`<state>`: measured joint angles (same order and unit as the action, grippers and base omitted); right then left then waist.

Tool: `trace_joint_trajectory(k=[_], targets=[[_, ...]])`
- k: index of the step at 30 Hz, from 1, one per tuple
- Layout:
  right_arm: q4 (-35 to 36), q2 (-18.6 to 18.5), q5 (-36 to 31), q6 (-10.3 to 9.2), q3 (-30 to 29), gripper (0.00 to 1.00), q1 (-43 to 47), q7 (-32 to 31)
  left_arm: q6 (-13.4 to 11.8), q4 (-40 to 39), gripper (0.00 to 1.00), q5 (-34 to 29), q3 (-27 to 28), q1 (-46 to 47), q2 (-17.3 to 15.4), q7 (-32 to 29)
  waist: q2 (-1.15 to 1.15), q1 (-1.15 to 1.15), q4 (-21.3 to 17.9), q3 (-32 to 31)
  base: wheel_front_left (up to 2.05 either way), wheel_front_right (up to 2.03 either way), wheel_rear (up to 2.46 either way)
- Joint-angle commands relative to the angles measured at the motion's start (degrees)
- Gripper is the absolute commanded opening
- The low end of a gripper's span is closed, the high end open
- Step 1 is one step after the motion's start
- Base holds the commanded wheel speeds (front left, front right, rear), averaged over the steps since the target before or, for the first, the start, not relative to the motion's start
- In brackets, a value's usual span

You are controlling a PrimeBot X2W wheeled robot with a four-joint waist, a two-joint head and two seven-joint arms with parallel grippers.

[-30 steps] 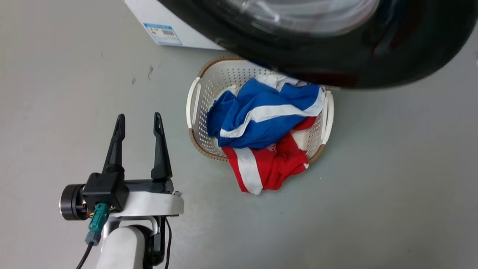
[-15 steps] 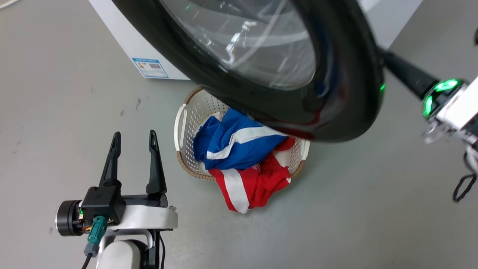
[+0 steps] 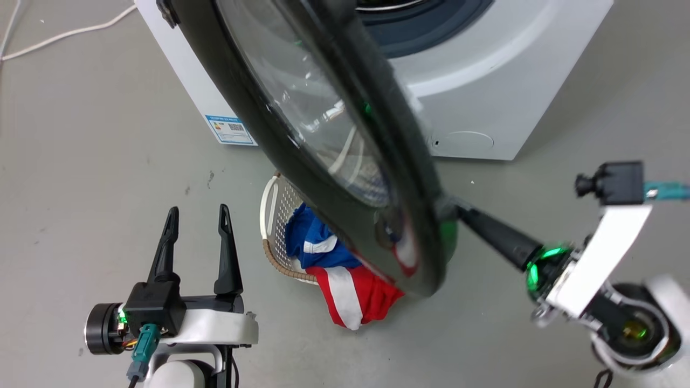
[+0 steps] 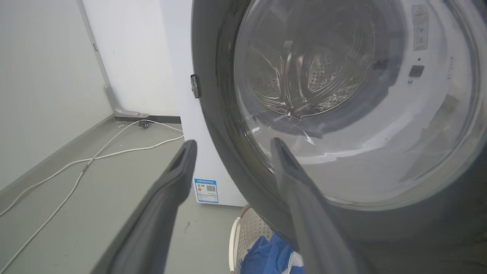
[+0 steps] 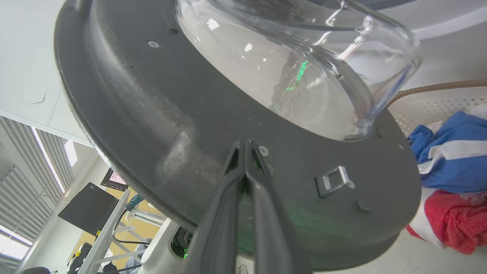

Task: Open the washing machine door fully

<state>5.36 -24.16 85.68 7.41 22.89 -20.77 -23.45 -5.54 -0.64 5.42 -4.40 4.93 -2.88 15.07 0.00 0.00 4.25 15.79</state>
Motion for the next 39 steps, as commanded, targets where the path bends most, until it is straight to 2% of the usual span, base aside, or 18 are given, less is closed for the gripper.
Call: trace_joint_trajectory(k=[1, 12, 22, 27, 33, 35, 36, 37, 38, 39], targets=[[0.6, 0.9, 0.1, 0.14, 1.6, 0.0, 2.4, 0.3, 0.0, 0.0, 1.0, -0.2, 0.1, -0.7, 0.0, 0.2, 0.0, 0.0, 0.3, -0.6, 0.0, 0.0, 0.0], [0.7, 3.9, 1.3, 0.14, 9.5, 0.0, 9.0, 1.8, 0.1, 0.5, 1.0, -0.1, 0.2, -2.1, 0.0, 0.2, 0.0, 0.0, 1.4, -3.0, 0.0, 0.0, 0.0], [-2.4, 7.6, 2.1, 0.14, 15.1, 0.0, 9.3, 1.4, 0.2, 0.9, 1.0, -0.2, 0.4, -2.9, 0.0, 0.2, 0.0, 0.0, 2.1, -4.2, 0.0, 0.0, 0.0], [-3.5, 8.7, 2.5, 0.14, 15.8, 0.0, 9.7, 2.9, -0.1, 1.3, 1.0, -0.1, 0.3, -3.7, 0.0, 0.2, 0.0, 0.0, 2.1, -5.5, 0.0, 0.0, 0.0], [-2.3, 7.4, 1.8, 0.14, 13.4, 0.0, 11.5, 7.4, -0.2, 1.8, 1.0, -0.1, 0.7, -5.4, 0.0, 0.2, 0.0, 0.0, 1.6, -7.9, 0.0, 0.0, 0.0], [-1.0, 6.5, 1.5, 0.14, 11.9, 0.14, 12.4, 9.8, 0.0, 1.9, 1.0, -0.1, 1.0, -6.1, 0.0, 0.2, 0.0, 0.0, 1.2, -9.0, 0.0, 0.0, 0.0], [-0.4, 6.1, 1.3, 0.14, 10.9, 0.4, 12.9, 11.2, 0.0, 2.0, 1.0, -0.1, 1.3, -6.4, 0.0, 0.2, 0.0, 0.0, 1.0, -9.5, 0.0, 0.0, 0.0], [0.3, 5.7, 1.1, 0.14, 9.8, 0.87, 13.3, 12.6, 0.1, 2.0, 1.0, -0.2, 1.4, -6.8, 0.0, 0.2, 0.0, 0.0, 0.8, -9.9, 0.0, 0.0, 0.0], [1.0, 5.3, 1.0, 0.14, 8.9, 1.0, 13.8, 14.1, 0.2, 2.1, 1.0, -0.3, 1.6, -7.1, 0.0, 0.2, 0.0, 0.0, 0.7, -10.4, 0.0, 0.0, 0.0], [1.6, 4.9, 0.7, 0.14, 7.8, 1.0, 14.2, 15.6, 0.3, 2.1, 1.0, -0.4, 1.7, -7.5, 0.0, 0.2, 0.0, 0.0, 0.5, -10.8, 0.0, 0.0, 0.0]])
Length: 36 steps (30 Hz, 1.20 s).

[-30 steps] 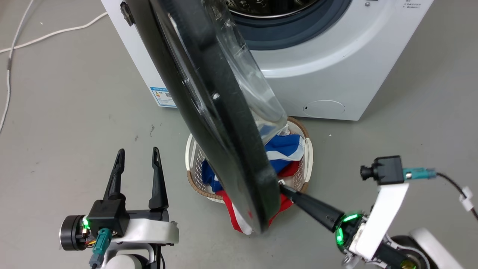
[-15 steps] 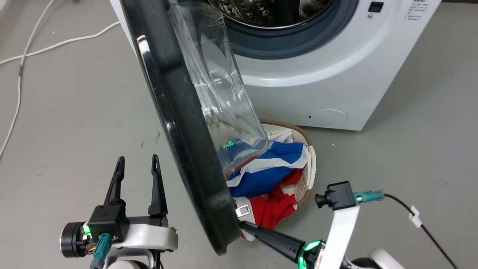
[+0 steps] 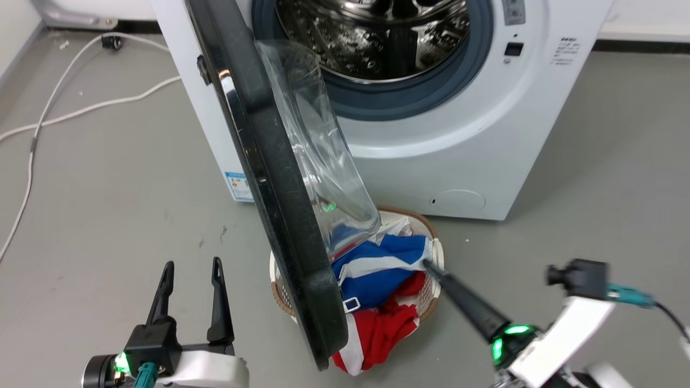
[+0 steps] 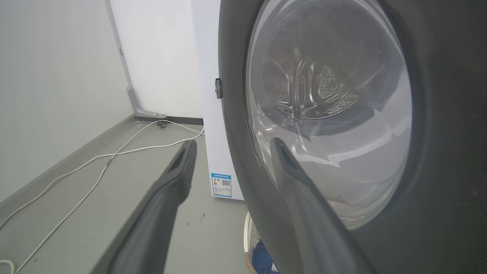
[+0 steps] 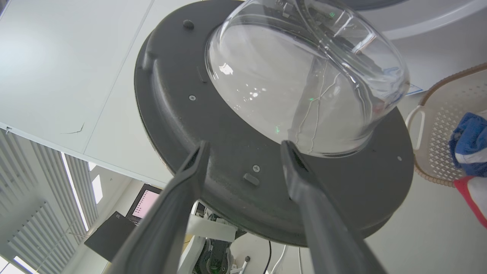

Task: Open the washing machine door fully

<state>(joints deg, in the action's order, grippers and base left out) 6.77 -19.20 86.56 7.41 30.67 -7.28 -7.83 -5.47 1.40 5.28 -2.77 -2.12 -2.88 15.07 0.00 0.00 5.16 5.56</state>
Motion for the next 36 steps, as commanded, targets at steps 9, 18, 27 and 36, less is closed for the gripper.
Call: trace_joint_trajectory(k=[9, 18, 27, 36], targets=[[1.7, -1.7, -8.3, 0.14, -9.6, 1.0, 4.1, 19.6, 0.1, 0.0, 1.0, -0.4, 1.0, -2.7, 0.0, 0.2, 0.0, 0.0, -1.7, -3.6, 0.0, 0.0, 0.0], [1.5, 4.9, -42.2, 0.13, -24.7, 1.0, 6.6, 23.0, 0.1, -0.5, 1.0, -0.6, 1.8, -3.9, 0.0, 0.2, 0.0, 0.0, -2.8, -4.5, 0.0, 0.0, 0.0], [1.7, 10.7, -71.3, 0.07, -29.4, 1.0, 10.4, 23.0, 0.3, -0.4, 1.0, -0.5, 1.5, -3.3, 0.0, 0.2, 0.0, 0.0, -2.8, -4.6, 0.0, 0.0, 0.0], [-4.0, 15.1, -77.5, 0.08, -32.8, 1.0, 14.0, 23.0, 0.1, 0.0, 1.0, -0.2, 0.8, -3.1, 0.0, 0.2, 0.0, 0.0, -2.3, -4.6, 0.0, 0.0, 0.0]])
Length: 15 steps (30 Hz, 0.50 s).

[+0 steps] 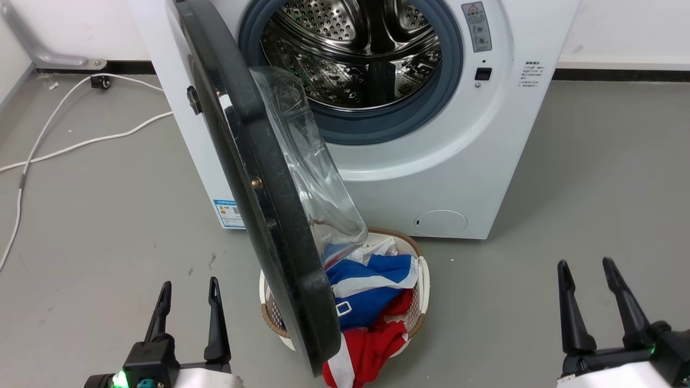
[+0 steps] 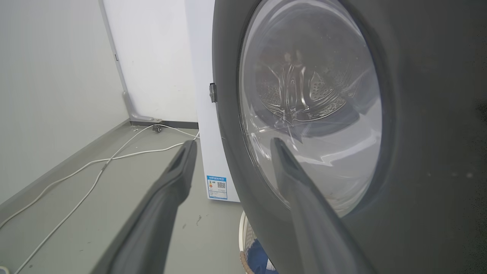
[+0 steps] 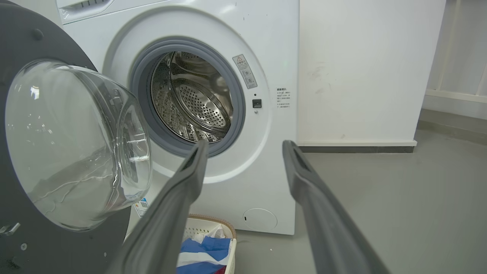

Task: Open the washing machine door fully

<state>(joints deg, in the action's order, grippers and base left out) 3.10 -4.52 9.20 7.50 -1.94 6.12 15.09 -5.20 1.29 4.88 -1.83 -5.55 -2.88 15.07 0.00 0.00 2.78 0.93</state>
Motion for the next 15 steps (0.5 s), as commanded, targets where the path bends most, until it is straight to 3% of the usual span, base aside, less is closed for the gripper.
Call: trace_joint_trajectory(k=[1, 13, 14, 15], targets=[[-0.8, 0.6, -0.2, -0.02, -0.5, 1.0, 0.9, 0.1, -0.2, 0.1, 1.0, 0.2, -0.1, 0.4, 0.0, 0.2, 0.0, 0.0, 0.1, 0.0, 0.0, 0.0, 0.0], [-5.5, 1.7, -0.6, -0.02, -0.7, 1.0, 2.7, 0.1, -0.1, 1.0, 0.98, 1.2, -0.2, 0.1, 0.0, 0.2, 0.0, 0.0, 0.4, -0.1, 0.0, 0.0, 0.0], [-5.5, 1.7, -0.4, -0.02, -0.5, 1.0, 2.8, 0.1, -0.4, 1.0, 0.45, 0.9, -0.1, 0.1, 0.0, 0.2, 0.0, 0.0, 0.4, -0.1, 0.0, 0.0, 0.0], [-5.6, 1.7, -0.1, -0.02, -0.4, 1.0, 2.8, 0.1, -0.7, 0.9, 0.0, 0.8, 0.0, 0.0, 0.0, 0.2, 0.0, 0.0, 0.3, -0.2, 0.0, 0.0, 0.0]])
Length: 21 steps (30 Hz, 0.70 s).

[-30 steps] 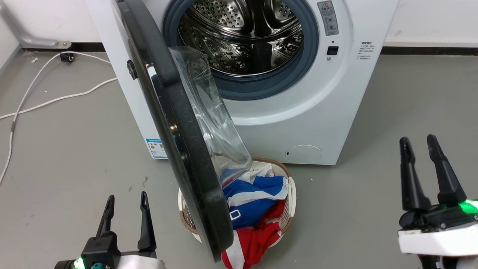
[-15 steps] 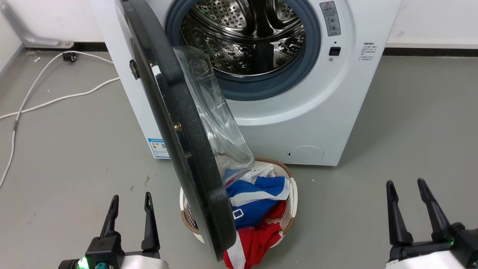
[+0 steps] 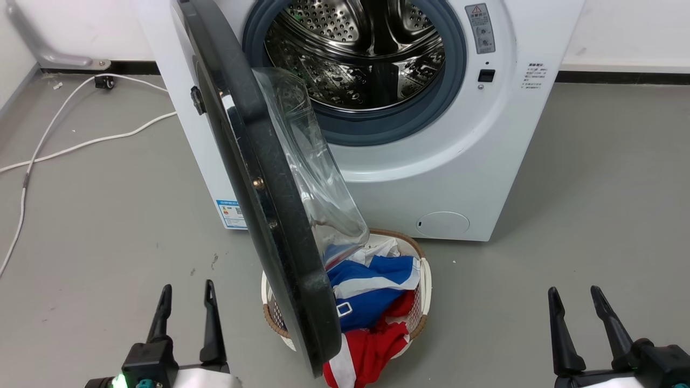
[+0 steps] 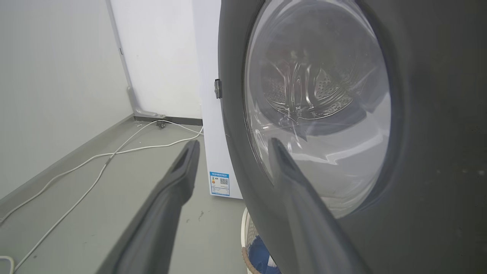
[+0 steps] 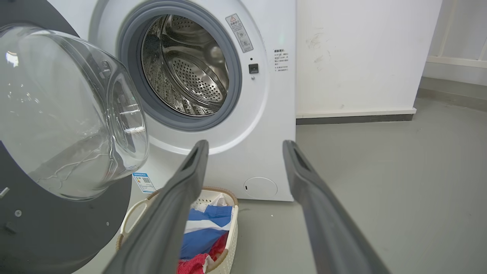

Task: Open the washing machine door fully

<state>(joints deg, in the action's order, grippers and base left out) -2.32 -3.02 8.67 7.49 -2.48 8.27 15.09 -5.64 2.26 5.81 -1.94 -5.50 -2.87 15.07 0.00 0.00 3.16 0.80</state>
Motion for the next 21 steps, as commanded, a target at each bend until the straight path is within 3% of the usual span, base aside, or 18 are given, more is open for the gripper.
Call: trace_joint_trajectory(k=[1, 7, 13, 21], targets=[[-0.2, 0.2, 0.6, 0.0, 0.1, 1.0, 0.6, 0.1, -0.2, 0.1, 0.0, -0.4, 0.0, -0.1, 0.0, 0.2, 0.0, 0.0, -0.1, -0.1, 0.0, 0.0, 0.0], [0.1, 0.2, 1.0, 0.0, 0.1, 1.0, 0.2, 0.1, -0.8, -2.2, 0.0, -1.2, 1.8, 1.5, 0.0, 0.2, 0.0, 0.0, 0.1, -0.4, 0.0, 0.0, 0.0], [0.2, 0.2, 0.5, 0.0, 0.2, 1.0, 0.4, 0.1, -0.4, -11.3, 0.0, -2.6, 3.1, 4.3, -0.1, 0.2, 0.0, 0.0, 0.5, -0.8, 0.0, 0.0, 0.0], [0.2, 0.2, 0.5, 0.0, 0.9, 1.0, 0.2, 0.1, 1.4, -22.5, 0.0, -5.9, -0.4, 7.5, -0.4, 0.1, 0.0, 0.0, 0.2, -1.0, 0.0, 0.0, 0.0]])
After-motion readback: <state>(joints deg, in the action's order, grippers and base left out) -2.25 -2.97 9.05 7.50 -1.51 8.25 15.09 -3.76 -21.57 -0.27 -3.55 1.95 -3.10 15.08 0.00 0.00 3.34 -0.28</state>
